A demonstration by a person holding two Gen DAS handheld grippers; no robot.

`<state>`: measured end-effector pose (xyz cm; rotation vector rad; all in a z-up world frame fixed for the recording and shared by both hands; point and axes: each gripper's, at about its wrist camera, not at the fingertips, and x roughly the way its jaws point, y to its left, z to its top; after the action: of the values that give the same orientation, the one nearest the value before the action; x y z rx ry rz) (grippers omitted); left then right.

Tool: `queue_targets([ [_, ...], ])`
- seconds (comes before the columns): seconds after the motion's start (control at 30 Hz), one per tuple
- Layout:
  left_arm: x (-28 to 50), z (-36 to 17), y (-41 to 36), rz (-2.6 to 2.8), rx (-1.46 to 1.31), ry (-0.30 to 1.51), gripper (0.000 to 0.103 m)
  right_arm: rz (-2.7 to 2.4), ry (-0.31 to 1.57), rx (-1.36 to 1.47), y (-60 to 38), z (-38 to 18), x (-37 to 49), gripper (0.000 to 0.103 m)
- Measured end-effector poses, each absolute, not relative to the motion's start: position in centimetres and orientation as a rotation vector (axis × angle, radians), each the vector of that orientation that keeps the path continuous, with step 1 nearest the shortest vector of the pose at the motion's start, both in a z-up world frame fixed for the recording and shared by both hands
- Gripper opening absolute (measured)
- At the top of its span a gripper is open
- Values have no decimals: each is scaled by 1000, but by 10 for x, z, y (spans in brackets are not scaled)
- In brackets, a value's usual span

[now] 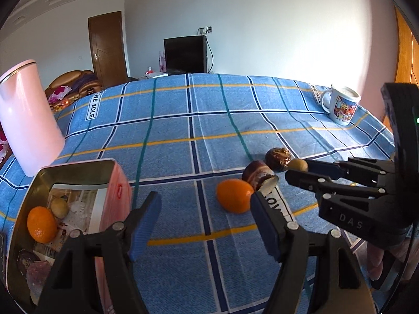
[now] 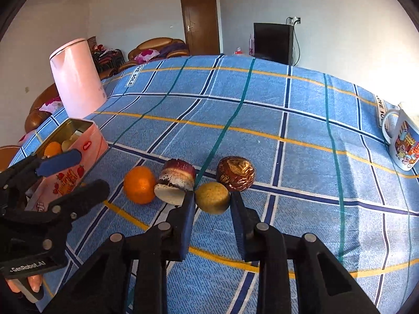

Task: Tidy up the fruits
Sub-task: 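Grasp an orange with the left tool while the right tool grasps a yellow-brown round fruit, then lift and carry the orange and the yellow-brown fruit over the tin with both tools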

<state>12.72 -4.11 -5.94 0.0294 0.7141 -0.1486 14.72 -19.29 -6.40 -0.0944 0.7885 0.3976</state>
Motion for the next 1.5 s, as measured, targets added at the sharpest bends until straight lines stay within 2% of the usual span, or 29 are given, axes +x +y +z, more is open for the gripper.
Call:
queue_targets([
  [0.4, 164, -79, -66, -197, 46, 844, 69, 353, 708, 6, -213, -52, 142, 29],
  [0.47, 169, -83, -67, -219, 33, 875, 59, 354, 706, 13, -215, -52, 142, 29],
  [0.5, 171, -85, -67, -228, 25, 891, 48, 354, 705, 15, -215, -52, 142, 29],
  [0.57, 171, -85, -65, -237, 5, 888, 41, 355, 702, 14, -215, -52, 141, 29],
  [1.5, 142, -59, -46, -160, -42, 658, 41, 355, 571, 21, -220, -38, 122, 29],
])
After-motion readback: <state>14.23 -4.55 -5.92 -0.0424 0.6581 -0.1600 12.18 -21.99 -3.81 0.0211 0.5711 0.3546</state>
